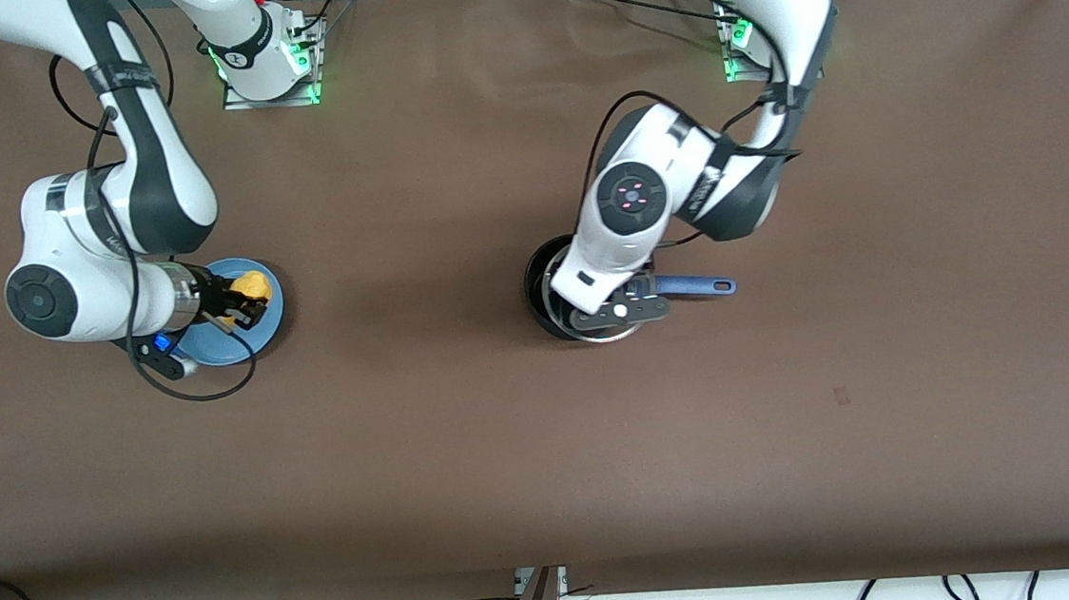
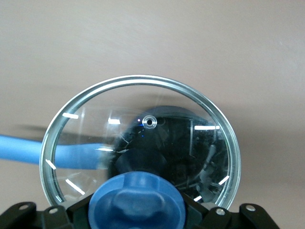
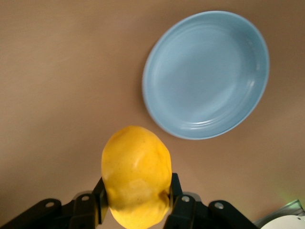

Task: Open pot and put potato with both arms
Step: 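Lift the lid off with the left gripper while the right gripper carries potato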

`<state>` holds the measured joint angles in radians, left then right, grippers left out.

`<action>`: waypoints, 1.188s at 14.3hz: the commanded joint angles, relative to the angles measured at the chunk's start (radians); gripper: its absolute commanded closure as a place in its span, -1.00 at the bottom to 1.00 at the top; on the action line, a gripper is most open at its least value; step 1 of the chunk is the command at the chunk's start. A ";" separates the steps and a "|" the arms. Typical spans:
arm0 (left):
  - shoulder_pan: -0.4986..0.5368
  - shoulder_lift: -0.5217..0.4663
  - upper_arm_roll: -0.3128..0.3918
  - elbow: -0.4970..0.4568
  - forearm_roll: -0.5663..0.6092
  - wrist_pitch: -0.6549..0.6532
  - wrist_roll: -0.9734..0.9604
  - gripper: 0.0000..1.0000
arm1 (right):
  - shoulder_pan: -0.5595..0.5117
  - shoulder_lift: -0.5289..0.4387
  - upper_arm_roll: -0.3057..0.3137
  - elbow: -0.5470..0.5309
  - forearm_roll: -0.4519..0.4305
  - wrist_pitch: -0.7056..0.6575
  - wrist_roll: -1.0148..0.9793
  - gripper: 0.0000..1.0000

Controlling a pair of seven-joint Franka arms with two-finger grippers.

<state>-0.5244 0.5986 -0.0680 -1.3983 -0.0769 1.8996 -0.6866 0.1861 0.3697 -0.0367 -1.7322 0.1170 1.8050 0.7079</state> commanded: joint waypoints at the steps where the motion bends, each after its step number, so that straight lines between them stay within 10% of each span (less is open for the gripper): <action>1: 0.073 -0.088 -0.006 -0.024 0.009 -0.089 0.021 -0.03 | 0.004 0.005 0.055 0.077 0.042 -0.036 0.012 0.45; 9: 0.326 -0.253 -0.004 -0.217 0.124 -0.099 0.316 -0.11 | 0.261 0.184 0.092 0.377 0.067 0.041 0.362 0.45; 17: 0.513 -0.414 -0.006 -0.706 0.126 0.348 0.611 -0.10 | 0.455 0.357 0.092 0.444 0.066 0.445 0.587 0.45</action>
<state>-0.0531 0.2621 -0.0573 -1.9239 0.0351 2.1052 -0.1417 0.6059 0.6766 0.0639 -1.3328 0.1744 2.1907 1.2526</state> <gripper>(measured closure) 0.449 0.480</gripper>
